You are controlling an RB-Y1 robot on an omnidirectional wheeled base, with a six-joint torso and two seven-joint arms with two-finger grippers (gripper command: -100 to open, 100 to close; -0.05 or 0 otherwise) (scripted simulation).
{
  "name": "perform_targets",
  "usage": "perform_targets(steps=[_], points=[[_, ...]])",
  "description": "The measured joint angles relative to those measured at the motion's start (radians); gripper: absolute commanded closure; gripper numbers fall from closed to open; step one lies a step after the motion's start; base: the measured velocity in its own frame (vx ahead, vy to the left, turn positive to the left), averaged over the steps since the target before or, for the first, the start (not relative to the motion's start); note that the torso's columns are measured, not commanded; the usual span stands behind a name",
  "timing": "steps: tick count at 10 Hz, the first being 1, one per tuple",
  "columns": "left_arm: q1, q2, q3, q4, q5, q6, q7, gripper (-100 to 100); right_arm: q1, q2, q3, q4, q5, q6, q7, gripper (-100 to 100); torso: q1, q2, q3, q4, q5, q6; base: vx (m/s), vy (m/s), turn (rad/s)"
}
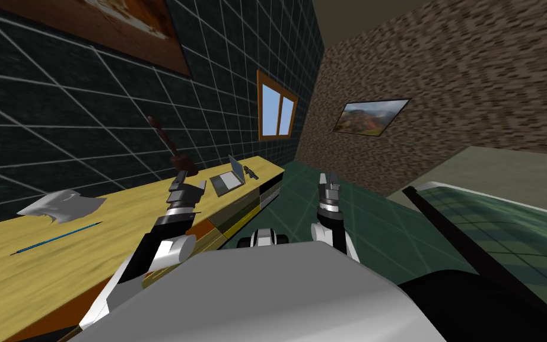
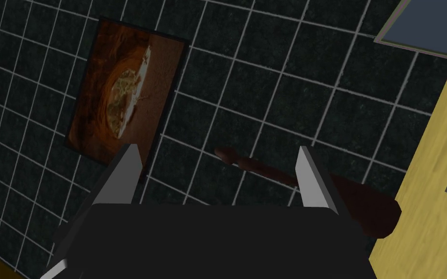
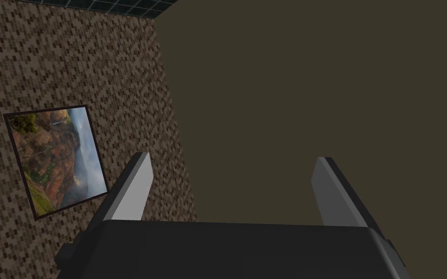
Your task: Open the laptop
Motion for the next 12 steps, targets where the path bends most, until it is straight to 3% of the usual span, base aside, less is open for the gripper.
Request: perform_targets(steps=[4, 7, 12], points=[[-0.004, -0.016, 0.049, 0.031, 0.075, 0.069, 0.032, -100, 0.000, 0.000, 0.000, 0.000, 0.000, 0.000, 0.000, 0, 0.001, 0.002, 0.001, 0.001, 0.001, 0.000, 0.186, -0.206, 0.134], [-0.025, -0.018, 0.114, 0.057, 0.140, 0.142, 0.054, -100, 0.000, 0.000, 0.000, 0.000, 0.000, 0.000, 0.000, 0, 0.001, 0.005, 0.003, 0.001, 0.000, 0.000, 0.199, -0.220, 0.148], [-0.043, -0.041, 0.206, 0.113, 0.231, 0.242, 0.065, -100, 0.000, 0.000, 0.000, 0.000, 0.000, 0.000, 0.000, 0, -0.001, 0.006, 0.003, 0.002, 0.000, 0.000, 0.246, -0.204, 0.133]])
